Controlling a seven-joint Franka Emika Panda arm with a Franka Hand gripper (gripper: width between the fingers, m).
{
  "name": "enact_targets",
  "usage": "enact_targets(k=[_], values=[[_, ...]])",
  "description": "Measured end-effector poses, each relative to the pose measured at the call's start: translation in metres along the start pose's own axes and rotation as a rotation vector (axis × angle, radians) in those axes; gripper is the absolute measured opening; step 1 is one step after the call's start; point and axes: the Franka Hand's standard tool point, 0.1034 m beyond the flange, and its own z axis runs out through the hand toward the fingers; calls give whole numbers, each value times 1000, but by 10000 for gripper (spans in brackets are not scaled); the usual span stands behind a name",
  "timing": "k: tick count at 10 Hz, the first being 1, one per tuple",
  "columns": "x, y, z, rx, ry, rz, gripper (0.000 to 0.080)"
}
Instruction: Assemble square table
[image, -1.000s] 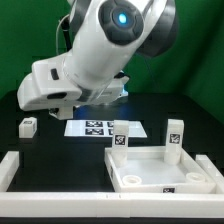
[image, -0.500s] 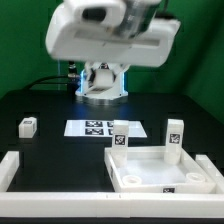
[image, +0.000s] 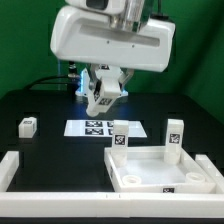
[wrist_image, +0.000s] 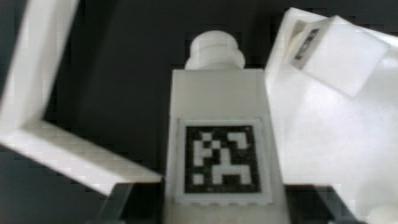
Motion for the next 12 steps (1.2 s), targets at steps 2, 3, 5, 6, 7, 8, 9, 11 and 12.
enact_targets(k=[2,3,5,6,7,8,9,11,12], values=[[51,-35,-1,22,223,67,291],[62,-47,5,29,270,76,291],[63,-47,-1,20,352,84,291],[63,-45,2,8,389,87,291],[62,-47,4,12,375,85,291],[58,-44,7,16,379,79,291],[45,-40,20,49,373,112,291],[51,-58,25,82,429,125,291],[58,-61,27,89,469,139,291]])
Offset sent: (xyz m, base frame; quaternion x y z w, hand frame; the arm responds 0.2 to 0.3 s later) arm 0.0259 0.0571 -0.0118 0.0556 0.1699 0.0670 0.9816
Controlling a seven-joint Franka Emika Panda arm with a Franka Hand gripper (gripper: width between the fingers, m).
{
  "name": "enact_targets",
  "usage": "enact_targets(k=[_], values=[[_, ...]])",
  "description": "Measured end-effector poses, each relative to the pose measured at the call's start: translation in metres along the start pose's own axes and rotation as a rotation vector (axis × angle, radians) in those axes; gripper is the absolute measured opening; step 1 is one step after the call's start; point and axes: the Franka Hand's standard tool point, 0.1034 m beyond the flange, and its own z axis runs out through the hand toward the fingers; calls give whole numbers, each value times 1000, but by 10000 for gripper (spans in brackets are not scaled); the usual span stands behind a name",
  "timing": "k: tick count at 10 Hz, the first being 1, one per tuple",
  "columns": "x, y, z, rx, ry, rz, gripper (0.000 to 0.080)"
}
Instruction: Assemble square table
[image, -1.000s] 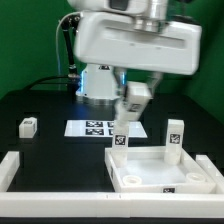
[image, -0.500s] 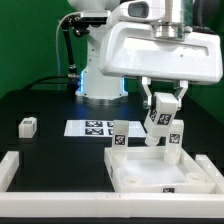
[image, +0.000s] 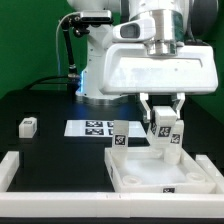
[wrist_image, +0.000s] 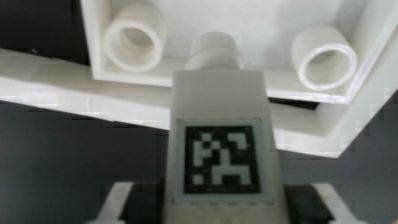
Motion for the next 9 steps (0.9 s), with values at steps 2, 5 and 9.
enact_targets(k=[2,5,9], values=[[18,-33,1,32,46,113,291],[15,-27,2,20,42,67,291],[-1,-57,13,-31,137,40,291]])
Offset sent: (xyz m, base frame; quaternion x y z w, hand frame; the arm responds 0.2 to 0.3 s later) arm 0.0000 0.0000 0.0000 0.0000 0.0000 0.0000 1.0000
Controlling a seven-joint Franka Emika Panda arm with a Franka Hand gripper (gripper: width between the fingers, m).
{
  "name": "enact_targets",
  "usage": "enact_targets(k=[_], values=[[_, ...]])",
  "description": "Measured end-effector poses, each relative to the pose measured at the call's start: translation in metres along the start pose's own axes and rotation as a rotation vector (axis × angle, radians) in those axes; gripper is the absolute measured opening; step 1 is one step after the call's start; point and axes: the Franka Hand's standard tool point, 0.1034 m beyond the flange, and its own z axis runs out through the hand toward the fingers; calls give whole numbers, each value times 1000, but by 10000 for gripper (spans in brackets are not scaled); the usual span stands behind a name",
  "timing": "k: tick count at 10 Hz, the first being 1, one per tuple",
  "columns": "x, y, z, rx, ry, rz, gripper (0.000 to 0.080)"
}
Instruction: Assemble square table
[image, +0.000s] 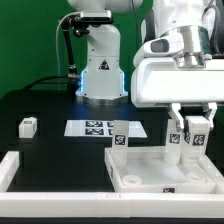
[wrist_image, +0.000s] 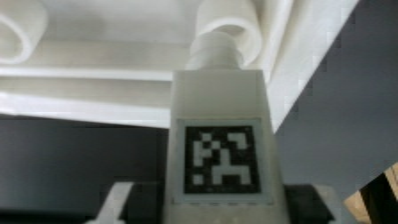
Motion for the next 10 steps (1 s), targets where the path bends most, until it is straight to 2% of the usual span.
enact_targets(k=[1,3,4,7,10], values=[[-4,-6,4,0,6,-13,291],[-9,0,8,-5,-3,-12,291],[-11,-2,11,-4,-8,-13,291],[-5,-4,16,-3,6,-15,291],[-8,-6,19,-1,-1,-17,291]])
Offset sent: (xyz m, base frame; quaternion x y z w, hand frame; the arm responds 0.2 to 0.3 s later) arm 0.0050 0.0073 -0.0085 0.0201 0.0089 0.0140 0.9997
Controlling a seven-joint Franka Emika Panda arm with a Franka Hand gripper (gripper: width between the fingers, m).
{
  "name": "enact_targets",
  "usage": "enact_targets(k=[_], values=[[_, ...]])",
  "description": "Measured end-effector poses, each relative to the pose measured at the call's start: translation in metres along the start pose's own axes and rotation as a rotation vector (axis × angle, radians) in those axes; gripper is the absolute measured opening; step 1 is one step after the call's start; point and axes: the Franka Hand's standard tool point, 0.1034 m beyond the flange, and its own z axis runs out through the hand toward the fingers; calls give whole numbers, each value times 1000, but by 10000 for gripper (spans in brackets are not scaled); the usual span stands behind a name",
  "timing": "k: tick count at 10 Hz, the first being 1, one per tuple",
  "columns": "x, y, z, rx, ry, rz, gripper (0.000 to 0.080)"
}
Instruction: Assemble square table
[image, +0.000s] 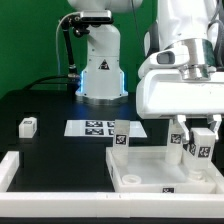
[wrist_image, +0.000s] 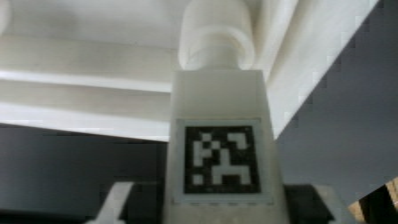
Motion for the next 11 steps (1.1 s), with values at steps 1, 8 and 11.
enact_targets(k=[1,8,11], values=[[-2,0,1,-1,-3,0,291],[-2,-2,10,-8,32,-7,291],[-2,-2,10,-8,31,-8,506]])
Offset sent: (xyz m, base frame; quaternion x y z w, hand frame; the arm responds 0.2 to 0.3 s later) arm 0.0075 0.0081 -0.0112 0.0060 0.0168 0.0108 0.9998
